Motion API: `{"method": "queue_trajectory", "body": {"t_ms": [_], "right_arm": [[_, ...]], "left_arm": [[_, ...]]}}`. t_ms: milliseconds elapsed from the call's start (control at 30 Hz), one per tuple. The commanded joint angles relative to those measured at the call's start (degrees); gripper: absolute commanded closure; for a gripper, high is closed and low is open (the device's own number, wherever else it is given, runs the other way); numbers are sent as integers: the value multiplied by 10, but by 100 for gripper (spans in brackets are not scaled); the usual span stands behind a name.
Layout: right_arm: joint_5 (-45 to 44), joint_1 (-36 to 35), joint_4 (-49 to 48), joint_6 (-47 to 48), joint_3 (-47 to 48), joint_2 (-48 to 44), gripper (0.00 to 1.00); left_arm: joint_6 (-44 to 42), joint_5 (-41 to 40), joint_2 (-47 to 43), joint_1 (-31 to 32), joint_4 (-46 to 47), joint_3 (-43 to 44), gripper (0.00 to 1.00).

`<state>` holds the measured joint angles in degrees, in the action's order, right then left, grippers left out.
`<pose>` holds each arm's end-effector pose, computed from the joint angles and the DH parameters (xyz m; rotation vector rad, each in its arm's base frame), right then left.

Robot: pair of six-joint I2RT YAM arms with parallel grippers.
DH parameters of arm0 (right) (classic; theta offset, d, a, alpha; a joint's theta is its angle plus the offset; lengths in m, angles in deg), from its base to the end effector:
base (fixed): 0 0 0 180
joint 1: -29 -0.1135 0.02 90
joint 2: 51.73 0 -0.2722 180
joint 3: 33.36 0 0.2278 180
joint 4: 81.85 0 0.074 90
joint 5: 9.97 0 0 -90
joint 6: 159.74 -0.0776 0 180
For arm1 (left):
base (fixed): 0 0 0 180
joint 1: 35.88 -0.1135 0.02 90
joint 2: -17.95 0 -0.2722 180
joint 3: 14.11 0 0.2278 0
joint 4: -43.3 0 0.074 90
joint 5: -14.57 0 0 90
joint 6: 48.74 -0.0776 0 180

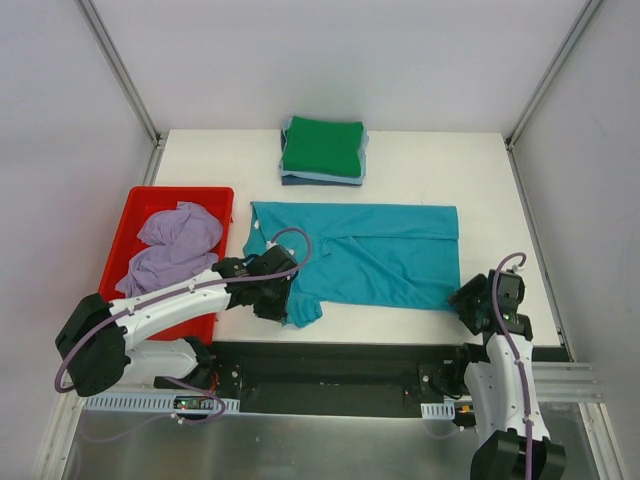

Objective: Fold and stack the t-shirts
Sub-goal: Grap the side of the flattened tshirt closest away from the robot with both arms

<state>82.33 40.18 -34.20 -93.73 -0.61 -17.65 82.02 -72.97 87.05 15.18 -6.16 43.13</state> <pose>0.1200 -0.0206 0.1464 0.7168 2.3222 0.1499 0.1348 -0.1721 0.1880 0.2639 2.7589 -0.5503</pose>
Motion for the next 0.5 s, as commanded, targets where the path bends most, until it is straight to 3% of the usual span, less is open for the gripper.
{"method": "queue_trajectory", "body": {"t_ms": [0,233,467], "right_arm": [[21,4,-6,-21,-11,5,43],[38,4,-6,-14,-10,19,70],[45,3,-31,8,-10,27,87]], "left_arm": [[-23,-11,-28,2,-3,19,100],[-30,-18,-53,-16,-4,27,100],[-45,-18,-78,-42,-3,37,100]]}}
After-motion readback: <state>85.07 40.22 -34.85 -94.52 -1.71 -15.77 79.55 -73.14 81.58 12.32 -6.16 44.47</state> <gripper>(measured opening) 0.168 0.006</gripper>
